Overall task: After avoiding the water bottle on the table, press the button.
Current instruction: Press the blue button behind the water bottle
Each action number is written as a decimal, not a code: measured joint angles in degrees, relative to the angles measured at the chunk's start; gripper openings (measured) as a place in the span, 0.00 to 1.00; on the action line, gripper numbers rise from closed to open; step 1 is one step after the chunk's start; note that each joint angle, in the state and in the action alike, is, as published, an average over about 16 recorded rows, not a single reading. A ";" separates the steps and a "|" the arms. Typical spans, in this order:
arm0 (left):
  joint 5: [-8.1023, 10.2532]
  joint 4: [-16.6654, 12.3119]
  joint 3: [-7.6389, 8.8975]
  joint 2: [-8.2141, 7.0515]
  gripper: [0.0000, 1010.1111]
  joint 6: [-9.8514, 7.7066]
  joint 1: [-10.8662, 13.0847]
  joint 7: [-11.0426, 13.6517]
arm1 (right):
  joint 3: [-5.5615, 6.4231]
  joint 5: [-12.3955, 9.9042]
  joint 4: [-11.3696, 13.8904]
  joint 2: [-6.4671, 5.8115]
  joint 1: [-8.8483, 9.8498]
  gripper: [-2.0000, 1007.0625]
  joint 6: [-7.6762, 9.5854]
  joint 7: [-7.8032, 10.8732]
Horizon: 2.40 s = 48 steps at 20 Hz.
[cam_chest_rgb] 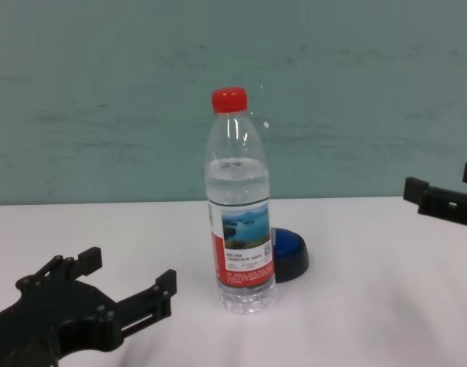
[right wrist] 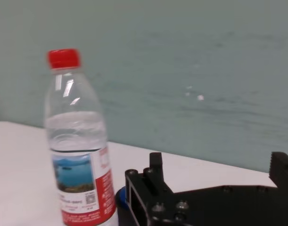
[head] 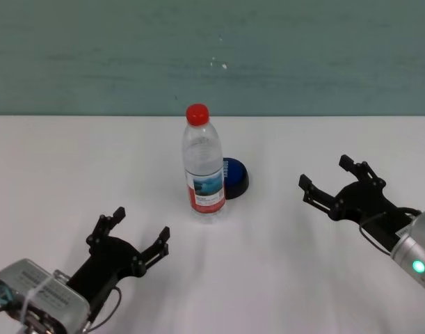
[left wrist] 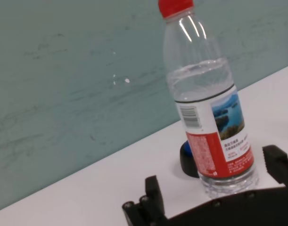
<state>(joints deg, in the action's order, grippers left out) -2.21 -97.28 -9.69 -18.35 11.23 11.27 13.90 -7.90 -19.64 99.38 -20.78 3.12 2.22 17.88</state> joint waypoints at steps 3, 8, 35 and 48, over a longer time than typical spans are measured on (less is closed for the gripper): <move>0.00 0.00 0.00 0.00 0.99 0.00 0.00 0.00 | -0.17 -1.24 0.58 -1.78 -0.01 1.00 1.25 2.02; 0.00 0.00 0.00 0.00 0.99 0.00 0.00 0.00 | -0.80 -2.43 1.57 -4.38 0.23 1.00 2.80 3.87; 0.00 0.00 0.00 0.00 0.99 -0.01 0.00 0.00 | -6.18 2.35 -1.54 -9.91 -0.74 1.00 -1.26 5.54; 0.00 0.00 0.00 0.00 0.99 -0.01 0.00 0.00 | -4.86 2.18 0.04 -9.70 1.01 1.00 -2.65 5.08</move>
<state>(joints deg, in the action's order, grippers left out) -2.21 -97.28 -9.69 -18.35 11.22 11.27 13.90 -12.76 -17.46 99.42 -30.48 4.13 -0.43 22.95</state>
